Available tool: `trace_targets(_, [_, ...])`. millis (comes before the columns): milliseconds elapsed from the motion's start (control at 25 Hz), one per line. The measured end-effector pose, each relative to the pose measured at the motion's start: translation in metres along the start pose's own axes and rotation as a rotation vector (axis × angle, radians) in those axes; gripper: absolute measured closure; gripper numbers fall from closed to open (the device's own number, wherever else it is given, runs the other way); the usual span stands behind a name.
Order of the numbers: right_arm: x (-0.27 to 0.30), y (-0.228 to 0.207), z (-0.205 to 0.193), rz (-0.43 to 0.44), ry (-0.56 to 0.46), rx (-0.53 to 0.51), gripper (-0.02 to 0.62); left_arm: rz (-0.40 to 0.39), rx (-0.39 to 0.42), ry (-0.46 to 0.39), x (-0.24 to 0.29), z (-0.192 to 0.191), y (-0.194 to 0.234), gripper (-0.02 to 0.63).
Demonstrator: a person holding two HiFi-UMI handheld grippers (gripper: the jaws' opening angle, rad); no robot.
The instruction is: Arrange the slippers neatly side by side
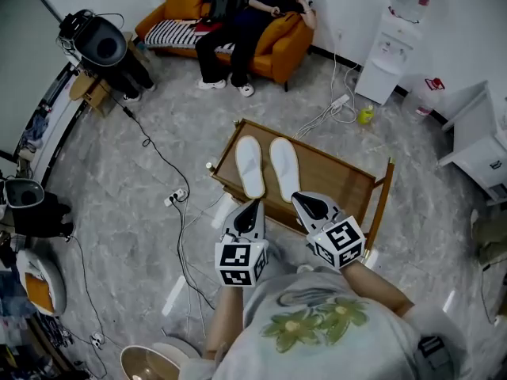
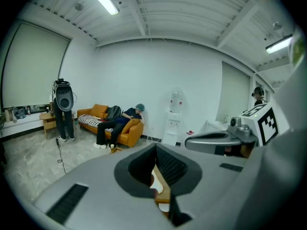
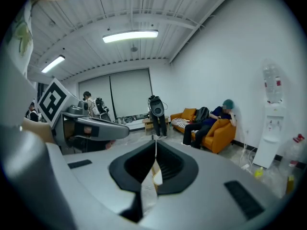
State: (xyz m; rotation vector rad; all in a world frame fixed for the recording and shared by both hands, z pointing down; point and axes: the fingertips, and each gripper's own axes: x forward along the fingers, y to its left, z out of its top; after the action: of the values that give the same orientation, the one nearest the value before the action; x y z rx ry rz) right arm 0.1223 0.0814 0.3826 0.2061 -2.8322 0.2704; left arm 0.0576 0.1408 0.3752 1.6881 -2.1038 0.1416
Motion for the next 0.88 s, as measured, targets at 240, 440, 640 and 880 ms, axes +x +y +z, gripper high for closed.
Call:
trace_targets(240, [0.044, -0.021, 0.012, -0.062, 0.014, 0.012, 0.586, -0.055, -0.013, 0.031, 0.036, 0.014, 0.039, 0.591])
trace_targets(440, [0.064, -0.032, 0.007, -0.099, 0.042, 0.033, 0.584, -0.103, -0.007, 0.06, 0.058, 0.014, 0.053, 0.591])
trace_targets(640, [0.085, -0.038, 0.008, -0.115, 0.053, 0.054, 0.584, -0.13, -0.002, 0.079, 0.071, 0.019, 0.07, 0.591])
trace_targets(880, [0.112, -0.057, 0.002, -0.152, 0.075, 0.086, 0.557, -0.161, 0.004, 0.129, 0.093, 0.017, 0.093, 0.591])
